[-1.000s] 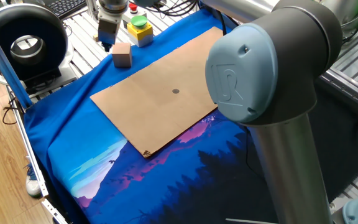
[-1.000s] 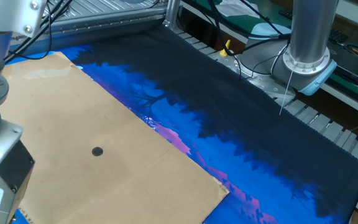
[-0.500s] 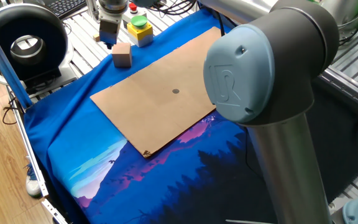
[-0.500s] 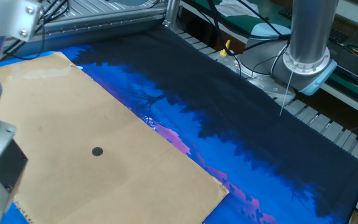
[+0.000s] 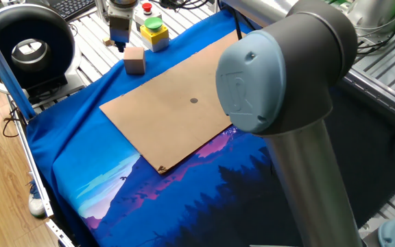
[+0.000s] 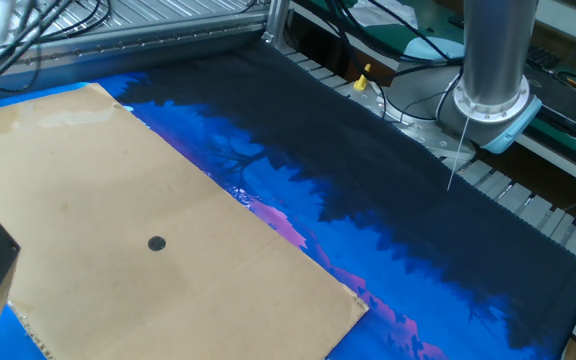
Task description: Grab the block and place it at the designated location
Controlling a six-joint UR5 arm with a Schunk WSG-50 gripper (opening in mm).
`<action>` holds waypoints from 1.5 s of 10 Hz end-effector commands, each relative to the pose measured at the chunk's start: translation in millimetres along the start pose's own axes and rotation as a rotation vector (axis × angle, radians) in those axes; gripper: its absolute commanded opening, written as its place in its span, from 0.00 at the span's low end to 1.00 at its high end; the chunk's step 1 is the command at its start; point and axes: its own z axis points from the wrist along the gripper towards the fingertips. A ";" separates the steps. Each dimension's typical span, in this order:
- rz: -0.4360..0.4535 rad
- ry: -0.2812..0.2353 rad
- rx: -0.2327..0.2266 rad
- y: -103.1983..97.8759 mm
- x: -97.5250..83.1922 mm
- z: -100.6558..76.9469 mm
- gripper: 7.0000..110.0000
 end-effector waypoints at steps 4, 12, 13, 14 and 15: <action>-0.004 0.031 -0.051 10.4 7.7 7.4 0.97; -0.033 0.117 -0.137 31.2 28.9 10.6 0.97; -0.035 0.117 -0.135 30.5 28.8 12.9 0.97; -0.035 0.115 -0.132 29.9 28.0 14.3 0.97; -0.037 0.116 -0.131 29.5 27.6 16.9 0.97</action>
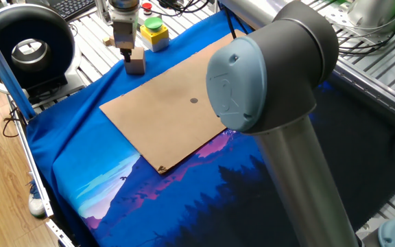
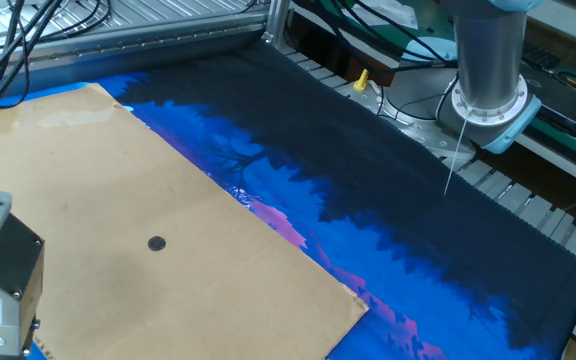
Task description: Grab the block and place it at the designated location
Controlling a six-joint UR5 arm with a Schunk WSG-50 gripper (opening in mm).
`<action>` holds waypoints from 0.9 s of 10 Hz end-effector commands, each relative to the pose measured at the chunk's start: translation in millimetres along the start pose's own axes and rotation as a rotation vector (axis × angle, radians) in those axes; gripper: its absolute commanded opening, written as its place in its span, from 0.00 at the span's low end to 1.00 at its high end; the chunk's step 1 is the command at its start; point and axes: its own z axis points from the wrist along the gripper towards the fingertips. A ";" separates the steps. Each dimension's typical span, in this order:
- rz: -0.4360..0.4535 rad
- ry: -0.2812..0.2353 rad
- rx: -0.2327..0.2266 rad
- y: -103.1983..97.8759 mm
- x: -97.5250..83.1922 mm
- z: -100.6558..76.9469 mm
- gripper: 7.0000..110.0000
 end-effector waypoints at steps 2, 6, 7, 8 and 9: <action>-0.005 -0.010 -0.005 -1.6 -4.0 12.3 0.97; -0.006 -0.016 0.000 -3.3 -6.6 21.5 0.97; -0.006 -0.017 0.001 -3.5 -6.9 22.2 0.97; -0.006 -0.019 0.001 -3.4 -7.5 22.3 0.97; -0.006 -0.022 -0.001 -2.9 -8.1 22.4 0.97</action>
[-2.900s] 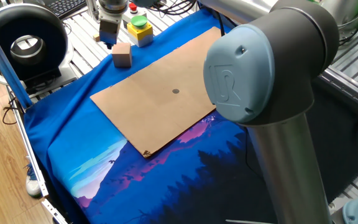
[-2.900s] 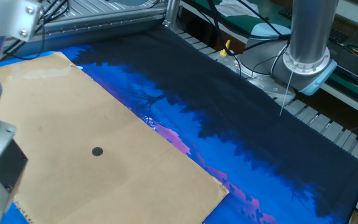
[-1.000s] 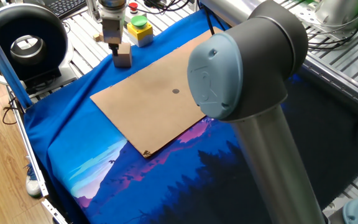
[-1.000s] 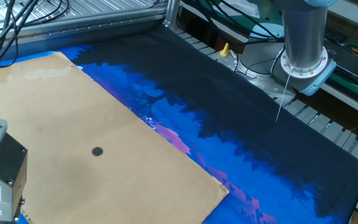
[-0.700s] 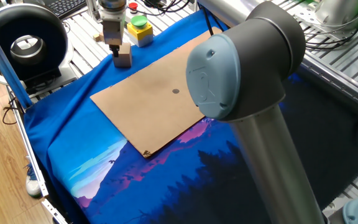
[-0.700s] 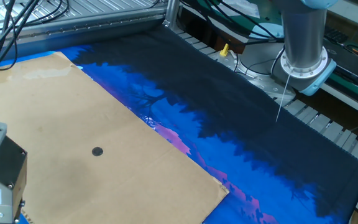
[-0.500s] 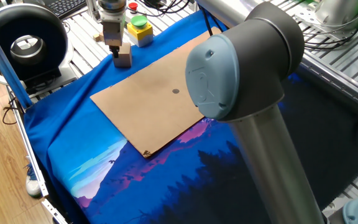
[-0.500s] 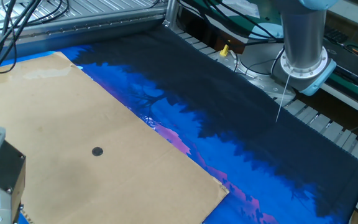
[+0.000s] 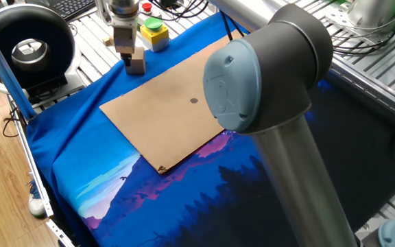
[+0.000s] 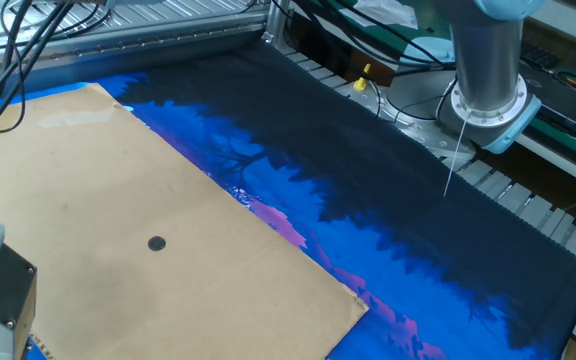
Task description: Grab the block and place it at the designated location
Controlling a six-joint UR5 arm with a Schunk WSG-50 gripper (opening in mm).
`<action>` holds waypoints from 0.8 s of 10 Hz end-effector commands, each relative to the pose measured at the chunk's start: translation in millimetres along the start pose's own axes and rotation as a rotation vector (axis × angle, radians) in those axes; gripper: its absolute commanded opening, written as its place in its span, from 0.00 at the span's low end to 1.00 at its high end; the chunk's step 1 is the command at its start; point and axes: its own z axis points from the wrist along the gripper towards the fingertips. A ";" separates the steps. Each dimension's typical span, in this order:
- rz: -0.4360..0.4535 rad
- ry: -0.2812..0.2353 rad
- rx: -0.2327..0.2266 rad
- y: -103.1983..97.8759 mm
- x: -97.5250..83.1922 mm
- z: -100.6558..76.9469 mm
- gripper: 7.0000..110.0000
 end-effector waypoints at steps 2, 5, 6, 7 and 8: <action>0.007 -0.017 -0.005 0.2 -3.5 2.7 0.97; 0.028 -0.021 0.026 -7.4 -4.8 2.9 0.79; 0.029 -0.020 0.024 -7.0 -4.5 2.9 0.79; 0.025 -0.023 0.028 -7.9 -5.2 2.6 0.79; 0.024 -0.022 0.029 -8.1 -4.8 2.6 0.79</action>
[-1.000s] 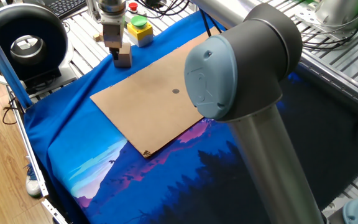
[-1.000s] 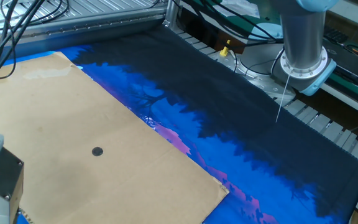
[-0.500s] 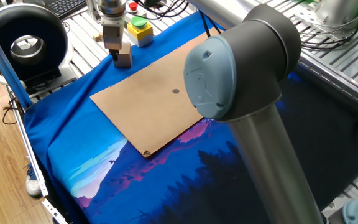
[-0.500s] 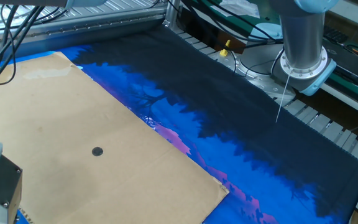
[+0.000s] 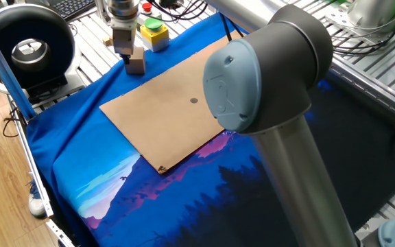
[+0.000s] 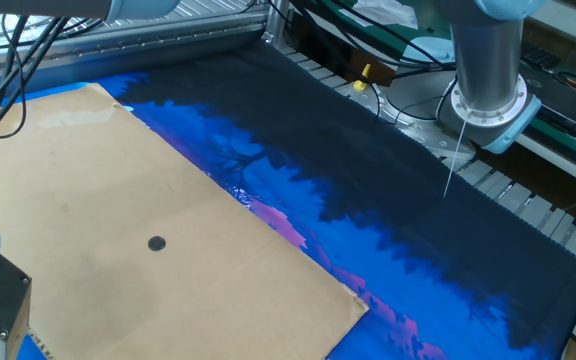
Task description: Grab the block and place it at the designated location
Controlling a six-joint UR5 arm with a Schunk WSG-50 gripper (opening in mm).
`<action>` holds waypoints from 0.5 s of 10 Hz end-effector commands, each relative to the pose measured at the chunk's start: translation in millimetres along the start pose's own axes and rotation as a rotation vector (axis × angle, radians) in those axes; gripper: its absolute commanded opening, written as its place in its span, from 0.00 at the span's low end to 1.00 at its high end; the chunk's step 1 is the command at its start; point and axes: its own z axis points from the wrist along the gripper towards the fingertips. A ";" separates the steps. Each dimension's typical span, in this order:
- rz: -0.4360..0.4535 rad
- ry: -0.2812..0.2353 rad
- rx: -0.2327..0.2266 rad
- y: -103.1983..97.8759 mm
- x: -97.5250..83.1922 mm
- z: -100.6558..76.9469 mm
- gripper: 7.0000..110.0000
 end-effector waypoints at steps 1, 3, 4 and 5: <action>0.007 -0.009 0.003 -1.4 -0.4 -0.6 0.79; 0.011 -0.008 0.002 0.1 2.6 0.8 0.57; 0.016 -0.008 -0.002 1.1 3.9 1.8 0.57; 0.024 -0.015 -0.010 3.2 3.8 3.9 0.57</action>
